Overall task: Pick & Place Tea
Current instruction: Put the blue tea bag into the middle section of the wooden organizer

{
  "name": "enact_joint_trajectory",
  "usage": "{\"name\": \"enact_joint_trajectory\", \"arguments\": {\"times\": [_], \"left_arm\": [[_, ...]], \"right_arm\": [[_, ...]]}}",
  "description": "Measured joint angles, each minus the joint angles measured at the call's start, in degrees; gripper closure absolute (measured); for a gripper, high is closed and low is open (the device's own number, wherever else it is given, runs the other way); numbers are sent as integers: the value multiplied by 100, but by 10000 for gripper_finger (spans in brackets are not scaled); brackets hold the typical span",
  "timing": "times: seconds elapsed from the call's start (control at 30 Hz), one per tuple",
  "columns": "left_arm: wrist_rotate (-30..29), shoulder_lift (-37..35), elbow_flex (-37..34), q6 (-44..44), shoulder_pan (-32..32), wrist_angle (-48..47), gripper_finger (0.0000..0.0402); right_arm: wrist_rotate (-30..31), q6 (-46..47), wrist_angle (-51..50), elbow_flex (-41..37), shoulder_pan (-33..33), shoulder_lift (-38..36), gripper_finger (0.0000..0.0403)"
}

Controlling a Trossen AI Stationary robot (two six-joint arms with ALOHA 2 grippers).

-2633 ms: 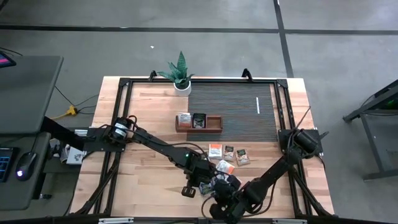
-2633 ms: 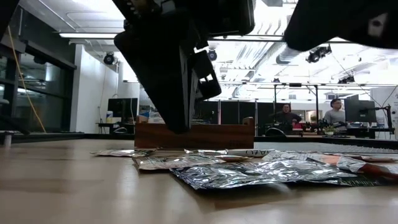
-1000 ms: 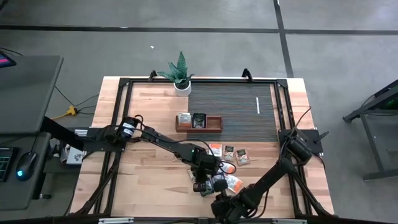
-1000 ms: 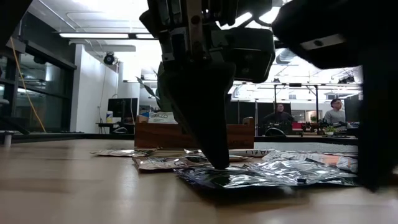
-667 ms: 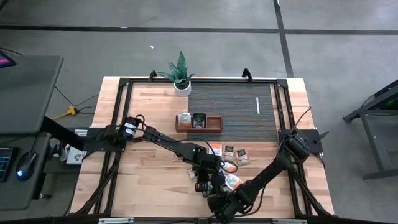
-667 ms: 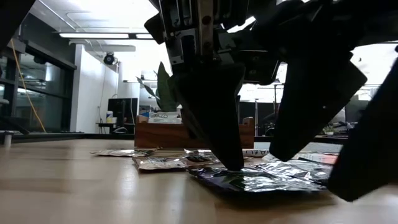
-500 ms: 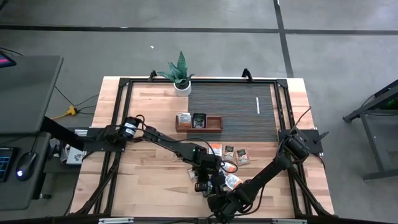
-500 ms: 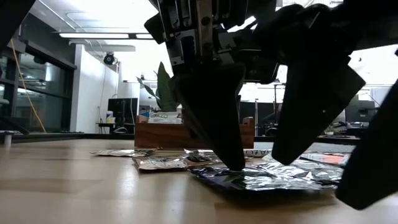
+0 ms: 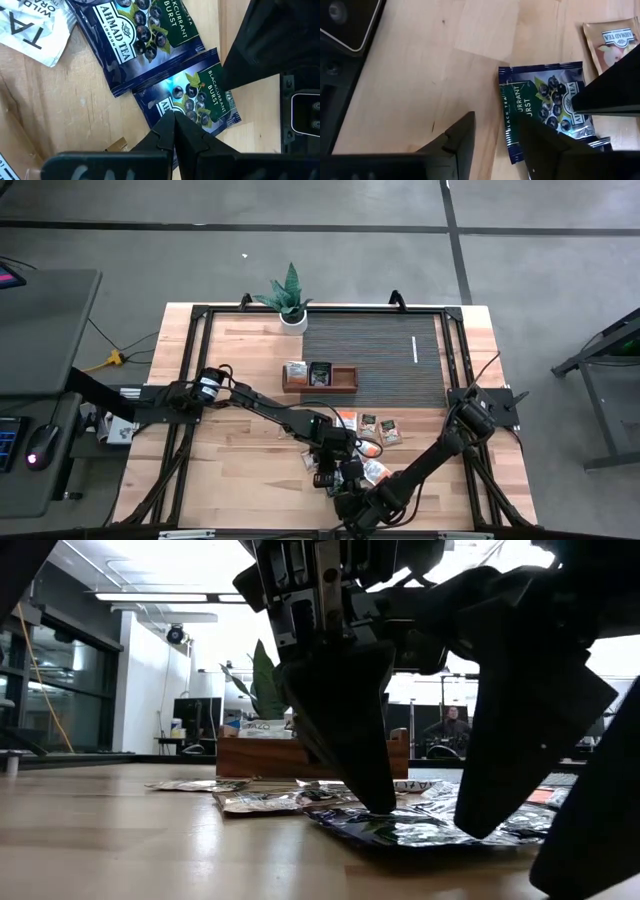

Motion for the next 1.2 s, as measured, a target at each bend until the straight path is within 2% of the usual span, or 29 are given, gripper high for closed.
{"name": "enact_joint_trajectory", "arguments": {"times": [0.17,0.83,0.97,1.2], "left_arm": [[211,7,-6,0,41,12,401],[391,13,-8,-46,83,55,401],[437,13,-8,-46,87,60,401],[499,15,-6,-24,85,76,401]], "right_arm": [[-96,-93,-29,-7,-98,33,278],[-183,-206,46,-170,-376,12,285],[-207,-168,41,-170,-390,12,312],[-383,191,38,-173,-406,13,395]]}}
